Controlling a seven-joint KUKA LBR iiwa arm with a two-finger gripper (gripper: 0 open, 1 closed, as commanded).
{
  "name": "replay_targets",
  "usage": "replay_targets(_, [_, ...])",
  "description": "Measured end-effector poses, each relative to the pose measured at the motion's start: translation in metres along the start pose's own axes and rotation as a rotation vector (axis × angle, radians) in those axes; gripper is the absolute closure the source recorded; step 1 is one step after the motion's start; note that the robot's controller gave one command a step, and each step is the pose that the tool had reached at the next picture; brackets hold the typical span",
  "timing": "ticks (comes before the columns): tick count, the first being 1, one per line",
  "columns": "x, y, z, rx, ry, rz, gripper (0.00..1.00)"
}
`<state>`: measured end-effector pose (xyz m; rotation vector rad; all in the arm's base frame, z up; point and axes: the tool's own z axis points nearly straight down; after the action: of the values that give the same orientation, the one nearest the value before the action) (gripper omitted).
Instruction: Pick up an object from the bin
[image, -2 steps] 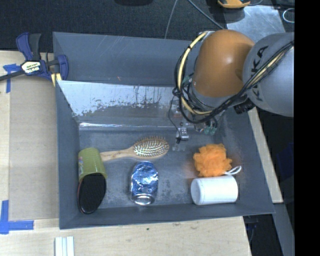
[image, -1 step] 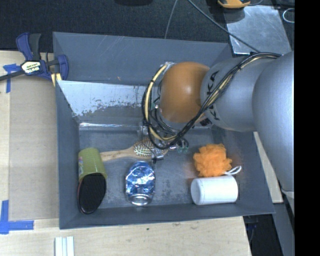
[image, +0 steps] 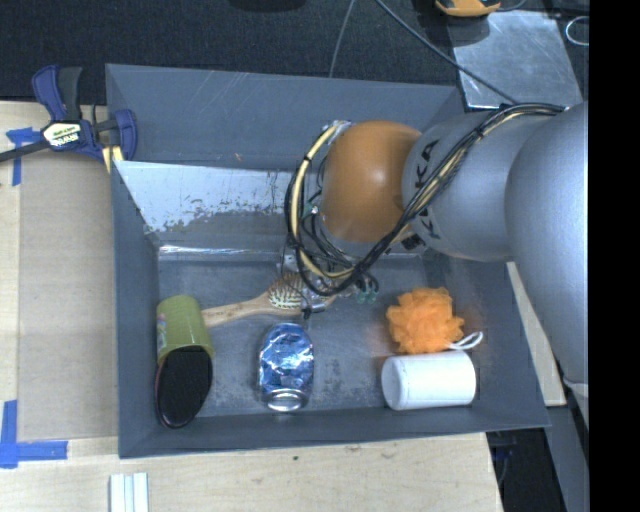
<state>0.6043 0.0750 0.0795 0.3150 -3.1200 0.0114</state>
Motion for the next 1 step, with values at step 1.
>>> replay_targets(1, [0.0348, -0.1002, -0.0620, 0.005, -0.007, 0.017, 1.00])
